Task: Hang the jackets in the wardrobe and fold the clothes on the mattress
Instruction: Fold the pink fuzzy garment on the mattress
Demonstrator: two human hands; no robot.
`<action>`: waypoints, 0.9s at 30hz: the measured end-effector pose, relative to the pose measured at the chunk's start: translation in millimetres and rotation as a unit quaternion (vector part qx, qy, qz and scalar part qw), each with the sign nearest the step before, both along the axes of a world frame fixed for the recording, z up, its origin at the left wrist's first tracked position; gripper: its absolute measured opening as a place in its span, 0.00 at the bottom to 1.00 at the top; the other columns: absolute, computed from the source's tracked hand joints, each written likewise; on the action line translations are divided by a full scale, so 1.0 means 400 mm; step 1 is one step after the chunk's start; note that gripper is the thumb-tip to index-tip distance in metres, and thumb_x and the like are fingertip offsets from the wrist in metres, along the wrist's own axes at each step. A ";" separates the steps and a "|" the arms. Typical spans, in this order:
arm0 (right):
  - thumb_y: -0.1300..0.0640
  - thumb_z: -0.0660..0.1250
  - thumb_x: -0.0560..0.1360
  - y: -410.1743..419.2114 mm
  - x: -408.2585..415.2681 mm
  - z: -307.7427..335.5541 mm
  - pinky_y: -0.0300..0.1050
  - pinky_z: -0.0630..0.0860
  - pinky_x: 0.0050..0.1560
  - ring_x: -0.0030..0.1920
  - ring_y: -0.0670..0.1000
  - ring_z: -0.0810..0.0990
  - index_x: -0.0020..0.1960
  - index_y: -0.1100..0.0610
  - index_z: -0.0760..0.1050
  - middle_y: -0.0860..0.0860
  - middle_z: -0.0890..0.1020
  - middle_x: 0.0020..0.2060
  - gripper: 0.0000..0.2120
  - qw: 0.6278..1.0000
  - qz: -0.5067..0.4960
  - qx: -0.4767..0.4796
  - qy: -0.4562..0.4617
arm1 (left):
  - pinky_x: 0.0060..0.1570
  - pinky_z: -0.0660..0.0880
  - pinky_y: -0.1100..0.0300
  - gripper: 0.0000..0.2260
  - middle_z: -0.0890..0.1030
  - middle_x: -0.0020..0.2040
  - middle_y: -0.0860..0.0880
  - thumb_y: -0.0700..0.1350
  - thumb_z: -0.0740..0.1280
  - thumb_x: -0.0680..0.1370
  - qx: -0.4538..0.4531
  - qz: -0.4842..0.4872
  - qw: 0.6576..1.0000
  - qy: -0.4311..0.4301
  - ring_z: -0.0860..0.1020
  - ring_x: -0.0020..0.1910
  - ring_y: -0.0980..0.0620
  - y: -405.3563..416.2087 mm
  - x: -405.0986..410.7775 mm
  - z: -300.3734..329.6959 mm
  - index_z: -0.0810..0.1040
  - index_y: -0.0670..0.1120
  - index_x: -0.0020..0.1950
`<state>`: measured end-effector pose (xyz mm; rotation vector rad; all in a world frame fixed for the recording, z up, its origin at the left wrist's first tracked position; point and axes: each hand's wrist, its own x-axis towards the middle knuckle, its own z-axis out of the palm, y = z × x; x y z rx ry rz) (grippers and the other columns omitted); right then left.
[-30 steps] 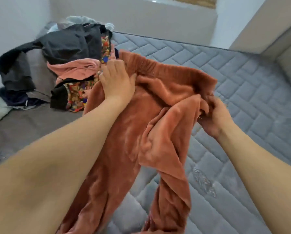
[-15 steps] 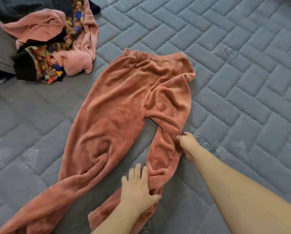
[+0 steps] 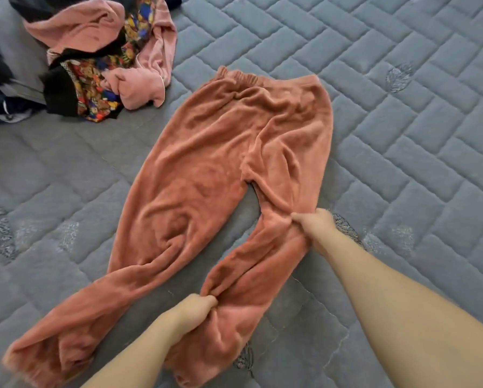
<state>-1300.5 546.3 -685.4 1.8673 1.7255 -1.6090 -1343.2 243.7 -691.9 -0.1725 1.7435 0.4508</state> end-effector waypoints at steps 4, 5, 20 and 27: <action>0.53 0.71 0.74 0.101 0.070 0.017 0.51 0.78 0.50 0.48 0.59 0.82 0.48 0.58 0.78 0.57 0.83 0.46 0.09 0.984 -0.021 0.175 -0.011 | 0.63 0.69 0.56 0.27 0.77 0.68 0.46 0.62 0.56 0.81 -0.033 -0.055 0.998 -0.012 0.77 0.62 0.48 -0.017 0.009 -0.022 0.77 0.45 0.69; 0.52 0.69 0.74 0.119 0.089 0.019 0.49 0.77 0.47 0.47 0.58 0.81 0.47 0.57 0.78 0.56 0.83 0.44 0.08 0.983 -0.032 0.179 0.001 | 0.65 0.68 0.56 0.28 0.76 0.69 0.46 0.64 0.55 0.81 -0.031 -0.090 0.995 0.000 0.75 0.65 0.47 -0.011 0.013 -0.024 0.77 0.46 0.70; 0.52 0.73 0.74 -0.283 0.298 -0.037 0.58 0.80 0.56 0.53 0.59 0.84 0.64 0.61 0.74 0.59 0.84 0.54 0.23 0.953 -0.175 -0.202 0.144 | 0.49 0.80 0.57 0.15 0.86 0.43 0.52 0.50 0.69 0.61 0.077 -0.202 0.976 0.016 0.84 0.46 0.50 -0.083 0.094 0.060 0.83 0.51 0.47; 0.52 0.73 0.70 -0.304 0.438 0.097 0.52 0.79 0.57 0.50 0.58 0.84 0.55 0.60 0.82 0.58 0.85 0.50 0.17 0.944 -0.038 -0.288 0.154 | 0.45 0.81 0.46 0.24 0.82 0.54 0.37 0.36 0.72 0.65 0.142 0.033 0.948 -0.282 0.82 0.47 0.41 -0.066 0.269 0.125 0.79 0.40 0.62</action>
